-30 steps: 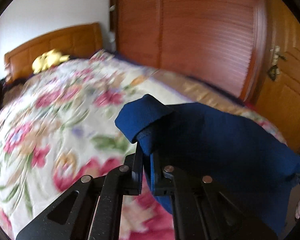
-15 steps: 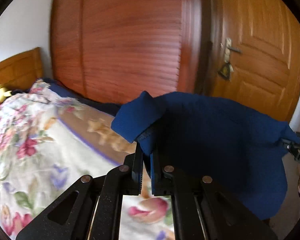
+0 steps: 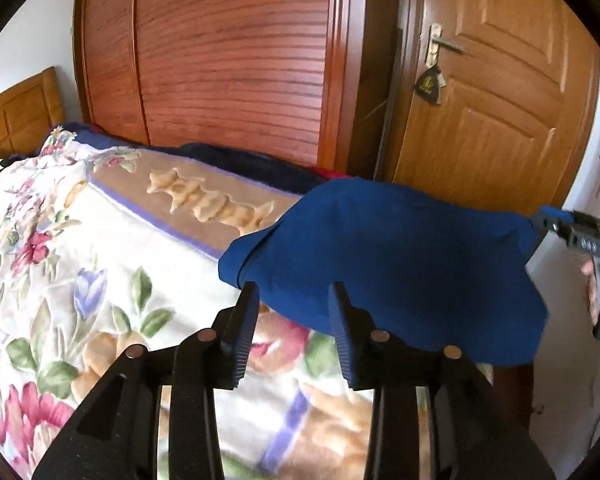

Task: Fold large clothes
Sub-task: 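Lay the blazer on the bed edge by the wardrobe and open both tools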

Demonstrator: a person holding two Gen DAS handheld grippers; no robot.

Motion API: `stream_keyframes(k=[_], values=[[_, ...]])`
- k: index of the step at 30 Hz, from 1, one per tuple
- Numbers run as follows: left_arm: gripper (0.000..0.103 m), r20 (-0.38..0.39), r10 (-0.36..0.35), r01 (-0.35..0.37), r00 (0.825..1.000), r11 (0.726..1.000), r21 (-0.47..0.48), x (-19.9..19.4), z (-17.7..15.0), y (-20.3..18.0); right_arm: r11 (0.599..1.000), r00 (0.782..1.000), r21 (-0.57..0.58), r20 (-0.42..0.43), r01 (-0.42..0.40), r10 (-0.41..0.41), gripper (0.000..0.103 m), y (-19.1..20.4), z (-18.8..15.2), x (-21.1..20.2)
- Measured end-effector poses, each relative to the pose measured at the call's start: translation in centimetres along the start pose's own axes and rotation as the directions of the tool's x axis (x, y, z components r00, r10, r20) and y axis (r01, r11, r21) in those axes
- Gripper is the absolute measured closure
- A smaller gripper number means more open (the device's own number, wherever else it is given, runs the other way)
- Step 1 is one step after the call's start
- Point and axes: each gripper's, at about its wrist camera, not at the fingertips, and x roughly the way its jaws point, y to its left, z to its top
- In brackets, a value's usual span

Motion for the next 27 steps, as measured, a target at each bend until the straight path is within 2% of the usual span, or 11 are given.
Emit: stream_keyframes(k=[2,4,6,10,12,14,15,17,19,21,27], values=[[0.052,0.018,-0.001,0.001,1.0,1.0,0.001,-0.9,-0.4,-0.2,1.0,1.0,-0.019,0.03,-0.01,0.011,0.046,1.4,0.0,-0.8],[0.031,0.052,0.0,0.0,0.999,1.0,-0.002,-2.8,-0.8,-0.8,0.999,0.998,-0.039,0.059,-0.023,0.025,0.046,2.4,0.3,-1.7],[0.025,0.081,0.005,-0.005,0.997,1.0,-0.002,-4.4,-1.3,-1.2,0.994,0.995,-0.064,0.053,-0.086,0.089,0.046,3.5,0.0,-1.4],[0.024,0.105,0.028,-0.027,0.994,1.0,-0.008,-6.9,-2.3,-1.7,0.982,0.989,-0.119,-0.021,-0.149,0.147,0.045,5.7,-1.6,1.6],[0.024,0.116,0.046,-0.044,0.992,0.999,-0.022,-8.3,-3.0,-1.8,0.98,0.982,-0.11,-0.108,-0.168,0.156,0.045,5.2,-2.4,3.7],[0.024,0.127,0.064,-0.061,0.99,0.998,-0.031,-9.4,-3.7,-1.8,0.979,0.961,-0.098,-0.231,-0.181,0.154,0.043,4.7,-4.2,7.2],[0.024,0.128,0.089,-0.085,0.988,0.996,-0.035,-9.7,-4.0,-1.8,0.979,0.954,-0.069,-0.248,-0.191,0.169,0.043,4.0,-4.6,8.3],[0.024,0.113,0.105,-0.098,0.988,0.993,-0.065,-10.3,-4.7,-1.5,0.977,0.955,-0.021,-0.218,-0.213,0.203,0.043,2.8,-4.9,8.0],[0.024,0.105,0.109,-0.1,0.988,0.991,-0.087,-10.9,-5.4,-1.4,0.982,0.962,-0.043,-0.213,-0.185,0.172,0.042,2.7,-4.8,7.4],[0.024,0.112,0.149,-0.139,0.983,0.986,-0.093,-12.0,-6.3,-1.6,0.985,0.972,-0.075,-0.192,-0.152,0.135,0.042,3.1,-4.7,6.1],[0.024,0.132,0.209,-0.192,0.969,0.973,-0.131,-15.5,-8.6,-2.4,0.983,0.986,-0.109,-0.092,-0.147,0.137,0.042,5.8,-4.3,1.4]])
